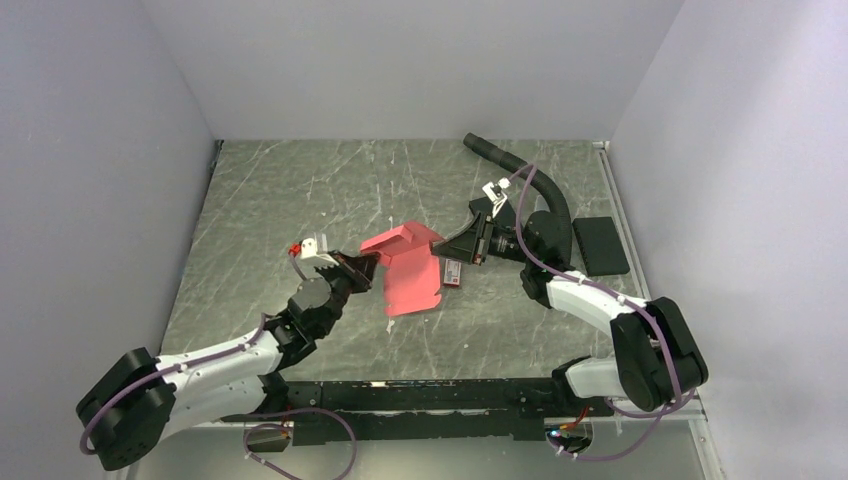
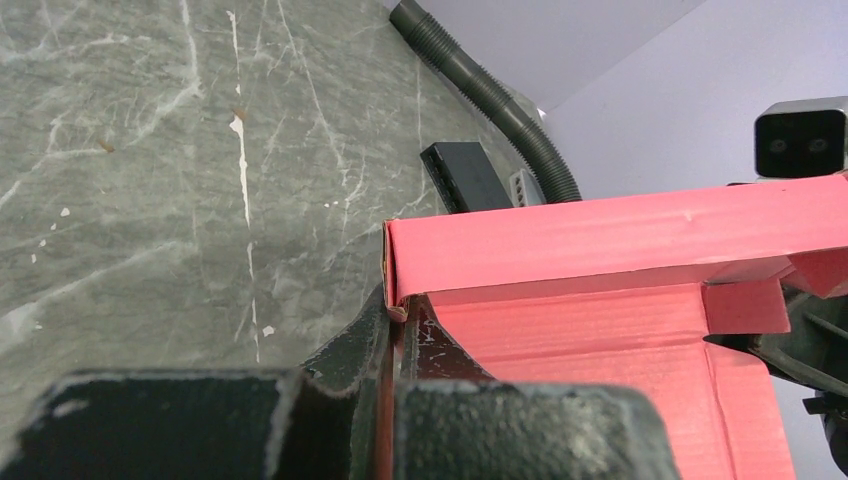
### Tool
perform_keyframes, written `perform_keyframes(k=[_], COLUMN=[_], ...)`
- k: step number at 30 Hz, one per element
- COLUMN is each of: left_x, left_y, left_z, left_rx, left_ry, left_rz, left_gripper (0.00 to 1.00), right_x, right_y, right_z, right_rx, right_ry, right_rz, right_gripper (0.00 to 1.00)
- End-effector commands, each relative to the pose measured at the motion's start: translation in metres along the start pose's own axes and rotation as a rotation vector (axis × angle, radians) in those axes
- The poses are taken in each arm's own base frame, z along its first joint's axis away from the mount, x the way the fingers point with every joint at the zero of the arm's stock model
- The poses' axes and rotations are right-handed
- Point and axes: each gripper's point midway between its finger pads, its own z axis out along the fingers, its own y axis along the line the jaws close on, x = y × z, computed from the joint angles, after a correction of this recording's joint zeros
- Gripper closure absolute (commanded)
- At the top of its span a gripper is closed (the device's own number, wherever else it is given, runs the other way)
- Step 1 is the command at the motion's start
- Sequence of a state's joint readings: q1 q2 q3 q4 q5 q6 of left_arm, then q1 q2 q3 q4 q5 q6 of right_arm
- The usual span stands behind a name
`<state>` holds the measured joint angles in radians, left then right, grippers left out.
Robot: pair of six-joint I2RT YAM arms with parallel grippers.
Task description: Fold the paper box
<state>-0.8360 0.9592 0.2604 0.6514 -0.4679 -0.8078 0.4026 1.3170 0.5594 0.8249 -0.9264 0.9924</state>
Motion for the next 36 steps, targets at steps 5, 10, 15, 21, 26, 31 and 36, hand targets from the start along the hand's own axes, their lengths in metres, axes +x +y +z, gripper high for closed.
perform_keyframes(k=[5,10,15,21,26,31,36], left_x=[-0.019,-0.015,-0.01,-0.007,-0.006,-0.005,-0.006], left_y=[-0.033,-0.038,-0.045,-0.05,-0.056,-0.059,-0.059], left_z=[0.005,0.008,0.01,0.011,0.012,0.012,0.01], left_rx=[0.065,0.078,0.092,0.103,0.112,0.118,0.109], left_ry=[-0.097,-0.102,-0.101,-0.114,-0.126,-0.131,-0.135], left_rz=[-0.005,-0.011,-0.01,-0.017,-0.024,-0.019,0.011], left_gripper=[1.0,1.0,1.0,1.0,1.0,1.0,1.0], right_x=[-0.004,-0.007,-0.01,-0.015,-0.016,-0.017,-0.017], right_y=[0.002,-0.001,-0.012,-0.014,-0.017,-0.019,-0.038], right_z=[0.002,0.0,-0.002,-0.007,-0.008,-0.01,-0.012], right_rx=[-0.021,-0.006,0.036,0.039,0.049,0.067,0.154], right_ry=[-0.028,-0.043,-0.063,-0.102,-0.113,-0.119,-0.113], right_rz=[0.013,0.023,0.051,0.085,0.1,0.092,0.071], right_gripper=[0.61,0.64,0.69,0.7,0.67,0.74,0.96])
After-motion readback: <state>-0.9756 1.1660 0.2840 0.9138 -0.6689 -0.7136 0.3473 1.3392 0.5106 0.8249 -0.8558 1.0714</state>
